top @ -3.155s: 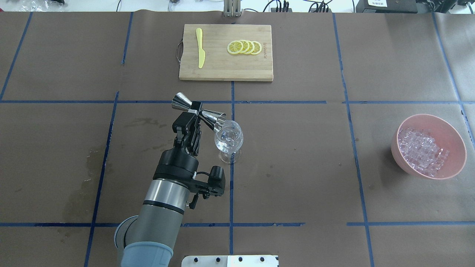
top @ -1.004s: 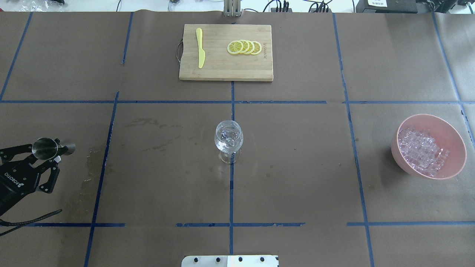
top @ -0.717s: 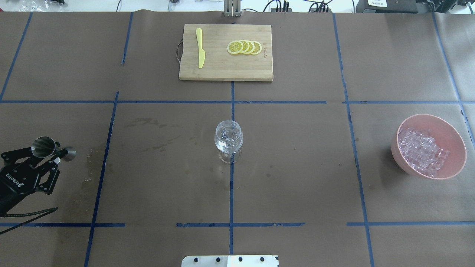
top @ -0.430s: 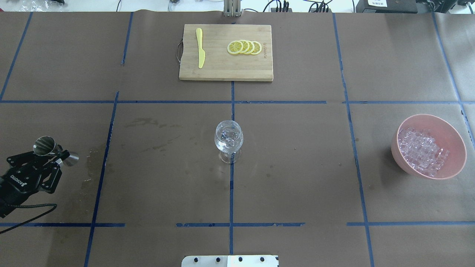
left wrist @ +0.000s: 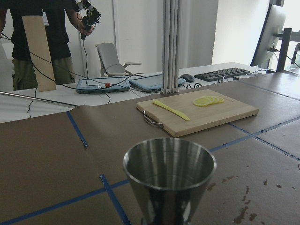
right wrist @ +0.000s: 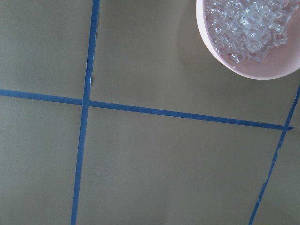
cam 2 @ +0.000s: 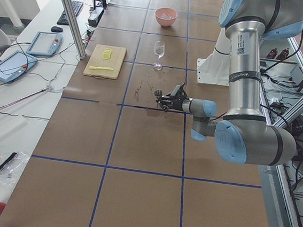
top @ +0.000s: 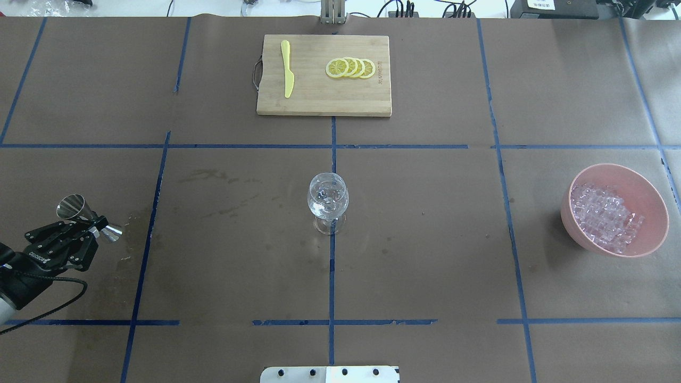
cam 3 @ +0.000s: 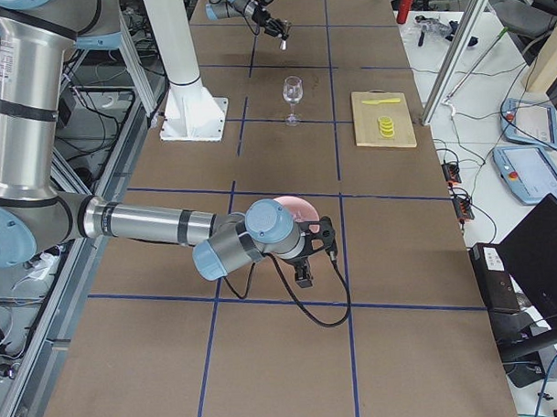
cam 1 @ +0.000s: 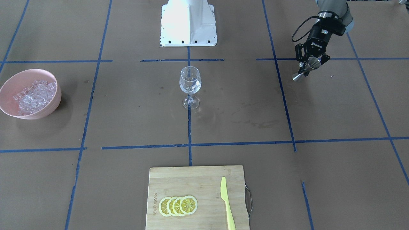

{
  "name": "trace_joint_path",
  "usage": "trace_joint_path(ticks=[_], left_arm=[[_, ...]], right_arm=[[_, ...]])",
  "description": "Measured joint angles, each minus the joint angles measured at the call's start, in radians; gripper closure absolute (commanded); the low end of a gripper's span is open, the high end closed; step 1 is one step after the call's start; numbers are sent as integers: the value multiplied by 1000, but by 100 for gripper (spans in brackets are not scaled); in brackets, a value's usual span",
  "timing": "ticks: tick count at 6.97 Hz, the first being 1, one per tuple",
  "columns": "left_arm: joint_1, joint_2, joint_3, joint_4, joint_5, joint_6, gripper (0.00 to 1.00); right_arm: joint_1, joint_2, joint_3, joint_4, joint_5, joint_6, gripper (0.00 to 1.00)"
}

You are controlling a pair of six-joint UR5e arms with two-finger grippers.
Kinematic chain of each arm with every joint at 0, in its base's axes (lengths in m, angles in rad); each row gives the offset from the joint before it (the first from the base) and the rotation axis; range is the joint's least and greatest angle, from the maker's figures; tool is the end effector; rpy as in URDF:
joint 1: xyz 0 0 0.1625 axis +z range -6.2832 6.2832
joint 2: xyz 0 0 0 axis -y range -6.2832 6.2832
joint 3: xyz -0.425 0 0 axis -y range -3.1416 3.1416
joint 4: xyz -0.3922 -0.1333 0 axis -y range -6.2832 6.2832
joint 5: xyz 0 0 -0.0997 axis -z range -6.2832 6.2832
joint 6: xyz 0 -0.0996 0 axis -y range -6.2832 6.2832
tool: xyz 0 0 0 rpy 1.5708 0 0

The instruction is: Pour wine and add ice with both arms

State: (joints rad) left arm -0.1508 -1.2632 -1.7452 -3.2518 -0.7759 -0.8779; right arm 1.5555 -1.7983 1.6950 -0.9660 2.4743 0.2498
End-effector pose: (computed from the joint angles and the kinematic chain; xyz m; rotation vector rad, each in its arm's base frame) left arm 0.2976 -0.2520 0.5216 1.1469 1.0540 -0.1868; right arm 0.0488 -0.4121 0.6231 0.3449 -0.9357 -0.0117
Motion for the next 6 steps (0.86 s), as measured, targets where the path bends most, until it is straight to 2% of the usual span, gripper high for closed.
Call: trace_joint_path(ticks=[4, 6], left_arm=[[-1, -102, 134, 20, 123, -82, 100], [0, -124, 170, 23, 141, -74, 100]], right_arm=[[0, 0, 2, 1, 0, 2, 0], [0, 0, 3, 1, 0, 3, 0]])
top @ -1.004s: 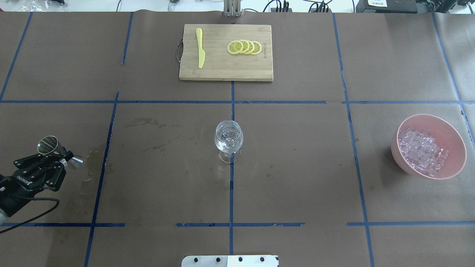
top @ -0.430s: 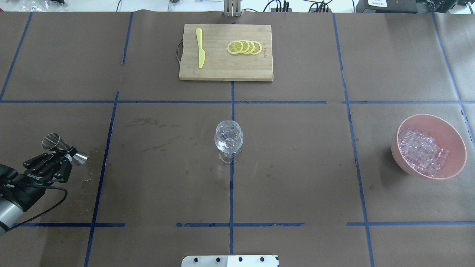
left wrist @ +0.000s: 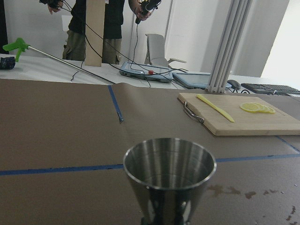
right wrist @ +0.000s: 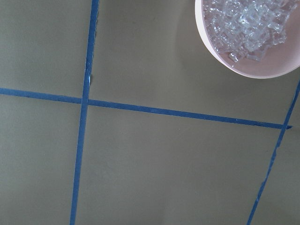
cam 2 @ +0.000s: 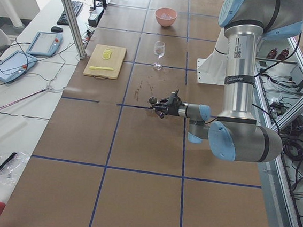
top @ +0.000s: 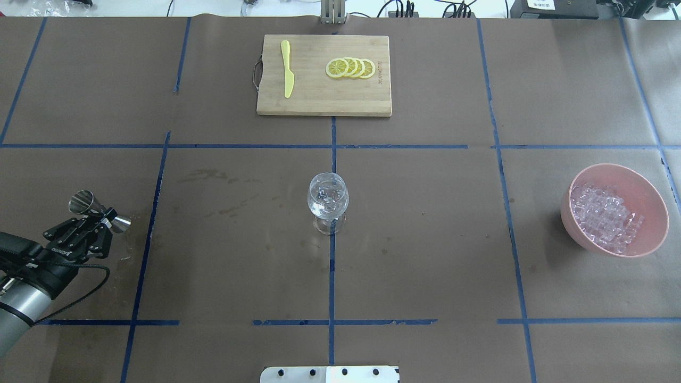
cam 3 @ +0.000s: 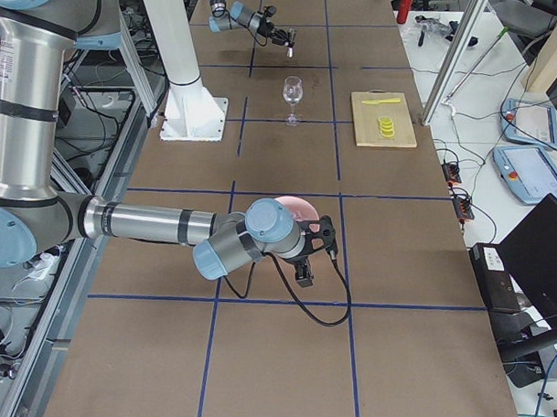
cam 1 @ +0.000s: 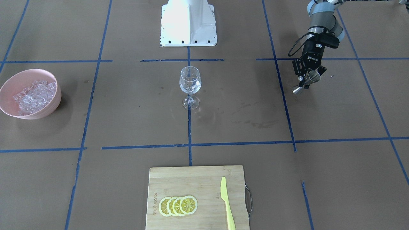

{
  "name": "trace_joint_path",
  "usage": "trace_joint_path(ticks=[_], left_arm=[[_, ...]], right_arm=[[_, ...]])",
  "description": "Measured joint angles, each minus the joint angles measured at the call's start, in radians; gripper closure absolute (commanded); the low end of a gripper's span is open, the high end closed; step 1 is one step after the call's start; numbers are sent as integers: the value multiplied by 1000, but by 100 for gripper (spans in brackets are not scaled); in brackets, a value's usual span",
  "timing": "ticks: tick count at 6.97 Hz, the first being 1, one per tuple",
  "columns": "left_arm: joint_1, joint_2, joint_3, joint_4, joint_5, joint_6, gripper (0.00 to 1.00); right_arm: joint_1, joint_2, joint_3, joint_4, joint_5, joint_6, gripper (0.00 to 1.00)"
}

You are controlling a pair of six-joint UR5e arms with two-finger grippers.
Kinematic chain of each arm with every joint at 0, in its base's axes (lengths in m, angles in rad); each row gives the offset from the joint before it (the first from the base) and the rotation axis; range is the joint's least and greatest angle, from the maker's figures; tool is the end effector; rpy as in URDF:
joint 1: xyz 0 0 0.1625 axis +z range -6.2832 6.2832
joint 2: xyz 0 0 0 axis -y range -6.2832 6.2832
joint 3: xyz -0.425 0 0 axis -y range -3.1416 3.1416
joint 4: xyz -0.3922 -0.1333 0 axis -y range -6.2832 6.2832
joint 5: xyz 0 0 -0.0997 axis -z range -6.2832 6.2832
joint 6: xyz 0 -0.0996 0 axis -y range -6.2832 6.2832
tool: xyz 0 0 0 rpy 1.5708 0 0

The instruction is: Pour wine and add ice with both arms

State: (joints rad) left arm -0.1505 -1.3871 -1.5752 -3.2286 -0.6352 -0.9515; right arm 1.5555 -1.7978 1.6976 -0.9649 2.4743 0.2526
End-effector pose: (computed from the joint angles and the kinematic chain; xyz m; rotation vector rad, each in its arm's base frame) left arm 0.3401 -0.2675 0.5565 1.1854 0.9584 -0.3155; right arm 0.0488 -0.4125 0.6215 0.3475 -0.9363 -0.0111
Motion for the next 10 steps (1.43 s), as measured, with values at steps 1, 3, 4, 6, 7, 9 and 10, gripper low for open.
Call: trace_joint_path(ticks=[1, 3, 4, 6, 7, 9, 10], left_arm=[[1, -6, 7, 15, 2, 9, 100], [4, -22, 11, 59, 3, 20, 100], [5, -26, 12, 68, 2, 26, 100], [5, -36, 14, 73, 2, 37, 100], [6, -44, 21, 73, 5, 38, 100], [9, -73, 46, 72, 32, 38, 99], [11, -79, 52, 72, 40, 39, 96]], right_arm=[[0, 0, 0, 0, 0, 0, 0], [0, 0, 0, 0, 0, -1, 0], [0, 0, -1, -1, 0, -1, 0], [0, 0, -2, -1, 0, -1, 0], [0, 0, -2, -1, 0, -1, 0], [0, 0, -2, -1, 0, -1, 0], [0, 0, -3, -2, -1, -1, 0]])
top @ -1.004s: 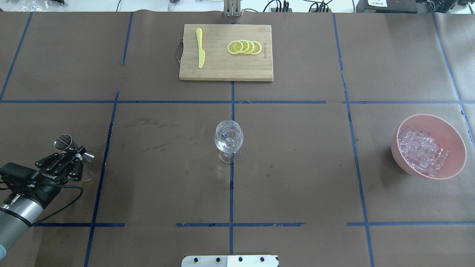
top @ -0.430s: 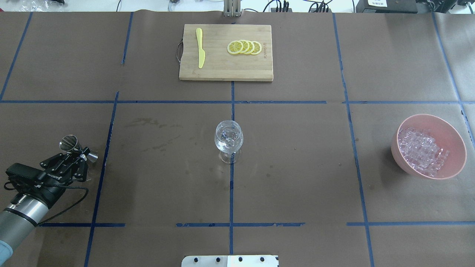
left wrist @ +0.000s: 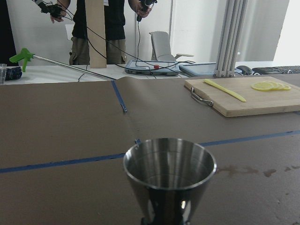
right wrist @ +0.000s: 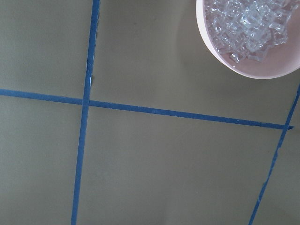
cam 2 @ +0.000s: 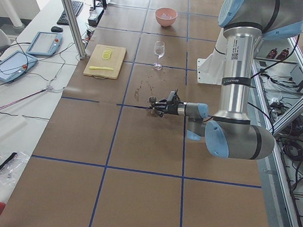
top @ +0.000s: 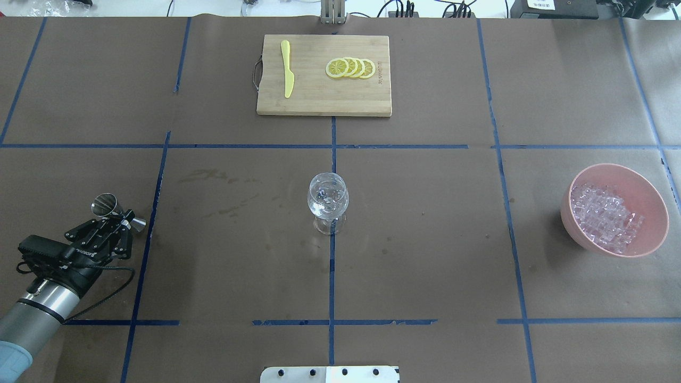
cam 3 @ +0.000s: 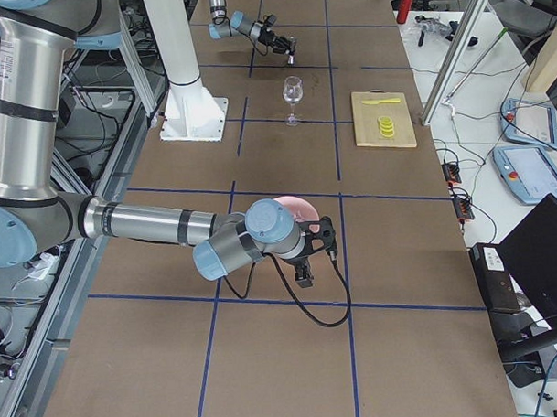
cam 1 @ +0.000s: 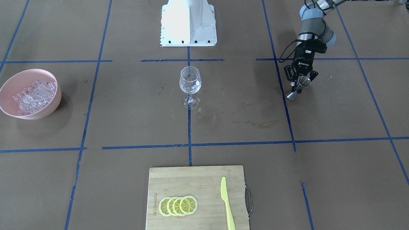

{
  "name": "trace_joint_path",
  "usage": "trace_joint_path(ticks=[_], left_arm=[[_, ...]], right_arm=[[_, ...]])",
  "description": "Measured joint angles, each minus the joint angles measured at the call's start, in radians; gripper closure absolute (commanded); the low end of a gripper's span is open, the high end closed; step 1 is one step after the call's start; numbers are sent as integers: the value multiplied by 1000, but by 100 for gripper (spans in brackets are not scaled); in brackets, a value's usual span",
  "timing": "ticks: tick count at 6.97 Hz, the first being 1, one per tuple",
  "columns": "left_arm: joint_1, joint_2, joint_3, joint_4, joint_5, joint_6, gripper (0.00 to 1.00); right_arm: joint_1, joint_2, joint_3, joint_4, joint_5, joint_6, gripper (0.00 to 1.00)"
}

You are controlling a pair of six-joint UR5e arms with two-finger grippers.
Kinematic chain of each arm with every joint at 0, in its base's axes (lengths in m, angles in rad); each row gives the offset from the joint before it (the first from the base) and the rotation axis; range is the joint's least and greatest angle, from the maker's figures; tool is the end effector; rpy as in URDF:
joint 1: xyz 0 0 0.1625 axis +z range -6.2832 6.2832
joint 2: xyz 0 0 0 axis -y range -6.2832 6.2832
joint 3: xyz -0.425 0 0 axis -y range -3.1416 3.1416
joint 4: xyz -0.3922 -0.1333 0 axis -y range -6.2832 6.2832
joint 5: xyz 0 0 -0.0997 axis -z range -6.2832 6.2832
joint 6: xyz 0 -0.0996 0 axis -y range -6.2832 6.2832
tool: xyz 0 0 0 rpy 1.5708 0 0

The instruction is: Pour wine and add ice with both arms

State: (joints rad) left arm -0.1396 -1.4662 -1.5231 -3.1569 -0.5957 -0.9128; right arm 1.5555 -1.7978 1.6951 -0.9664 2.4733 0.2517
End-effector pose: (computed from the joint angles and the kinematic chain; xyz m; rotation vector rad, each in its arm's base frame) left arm 0.3782 -0.2710 0.5535 1.2164 0.8785 -0.2800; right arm 0.0488 -0.4124 0.6230 0.3444 -0.9350 -0.0098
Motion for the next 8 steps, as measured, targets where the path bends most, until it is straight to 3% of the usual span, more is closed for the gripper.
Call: trace_joint_path(ticks=[2, 3, 6, 7, 8], left_arm=[[3, -3, 4, 0, 3, 0, 92], [4, -3, 4, 1, 3, 1, 84], [7, -3, 10, 1, 4, 2, 75], [7, -3, 14, 1, 4, 2, 52], [7, -3, 16, 1, 4, 2, 49]], right_arm=[[0, 0, 0, 0, 0, 1, 0], [0, 0, 0, 0, -1, 1, 0], [0, 1, 0, 0, -1, 1, 0], [0, 1, 0, 0, -1, 1, 0], [0, 0, 0, 0, -1, 1, 0]])
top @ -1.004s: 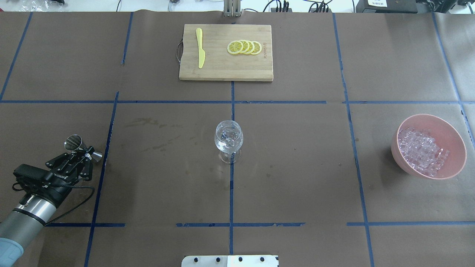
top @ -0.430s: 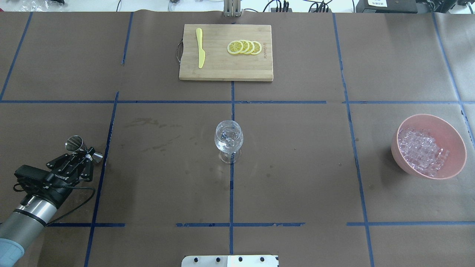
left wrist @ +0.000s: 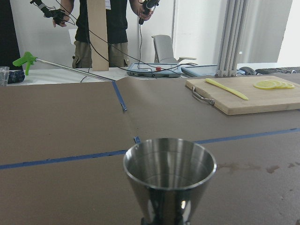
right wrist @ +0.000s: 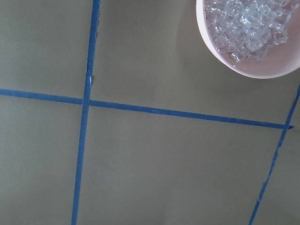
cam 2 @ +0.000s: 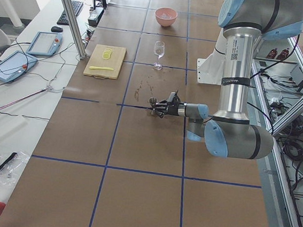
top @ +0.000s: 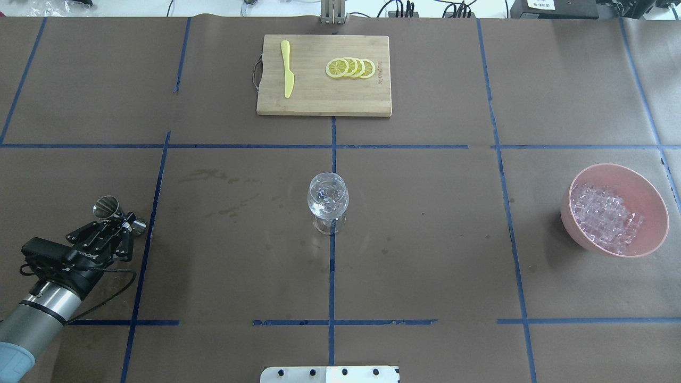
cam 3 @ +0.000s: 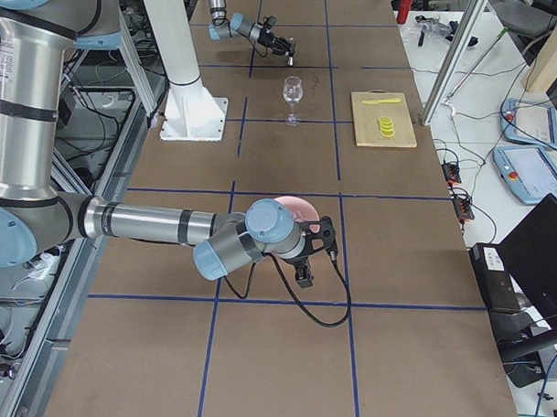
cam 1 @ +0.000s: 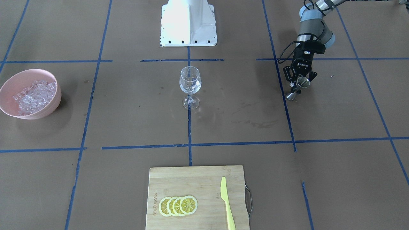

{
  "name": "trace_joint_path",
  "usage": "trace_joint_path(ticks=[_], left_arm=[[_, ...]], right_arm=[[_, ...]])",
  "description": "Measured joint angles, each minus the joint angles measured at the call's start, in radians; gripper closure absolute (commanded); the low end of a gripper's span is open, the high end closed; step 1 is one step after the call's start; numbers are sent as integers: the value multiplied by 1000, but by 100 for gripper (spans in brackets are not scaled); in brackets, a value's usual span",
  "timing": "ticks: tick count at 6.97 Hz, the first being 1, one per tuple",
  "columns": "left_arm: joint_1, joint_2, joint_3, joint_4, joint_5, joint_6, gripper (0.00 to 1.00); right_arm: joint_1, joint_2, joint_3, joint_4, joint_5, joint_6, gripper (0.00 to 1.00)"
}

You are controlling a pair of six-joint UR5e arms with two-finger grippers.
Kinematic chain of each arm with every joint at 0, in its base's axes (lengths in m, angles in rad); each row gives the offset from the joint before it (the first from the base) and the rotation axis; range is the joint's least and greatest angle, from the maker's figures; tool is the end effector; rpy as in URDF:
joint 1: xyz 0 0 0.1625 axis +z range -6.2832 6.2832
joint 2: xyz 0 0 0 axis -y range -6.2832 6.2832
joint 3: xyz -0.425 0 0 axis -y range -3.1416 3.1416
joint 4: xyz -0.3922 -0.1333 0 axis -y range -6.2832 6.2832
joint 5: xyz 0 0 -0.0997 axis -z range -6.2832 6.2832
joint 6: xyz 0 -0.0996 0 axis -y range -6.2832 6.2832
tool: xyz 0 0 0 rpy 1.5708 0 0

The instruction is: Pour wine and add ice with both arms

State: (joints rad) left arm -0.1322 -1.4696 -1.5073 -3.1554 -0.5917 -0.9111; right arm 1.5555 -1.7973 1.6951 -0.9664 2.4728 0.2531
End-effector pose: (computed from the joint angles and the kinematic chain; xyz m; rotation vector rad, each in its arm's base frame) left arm 0.3818 -0.2686 0.5594 1.2149 0.8671 -0.2677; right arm 0.0489 -0.4126 0.6228 0.3443 -0.9348 -0.0086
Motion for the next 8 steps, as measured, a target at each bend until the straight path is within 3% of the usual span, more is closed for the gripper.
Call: trace_joint_path(ticks=[1, 2, 3, 5, 8], left_arm=[[0, 0, 0, 0, 1, 0, 48], [0, 0, 1, 0, 1, 0, 9], [0, 0, 1, -1, 1, 0, 1], [-3, 1, -8, -4, 8, 1, 1], [-5, 7, -43, -20, 110, 3, 1]], right_arm=[[0, 0, 0, 0, 0, 0, 0], [0, 0, 0, 0, 0, 0, 0], [0, 0, 0, 0, 0, 0, 0], [0, 1, 1, 0, 0, 0, 0], [0, 1, 2, 0, 0, 0, 0]])
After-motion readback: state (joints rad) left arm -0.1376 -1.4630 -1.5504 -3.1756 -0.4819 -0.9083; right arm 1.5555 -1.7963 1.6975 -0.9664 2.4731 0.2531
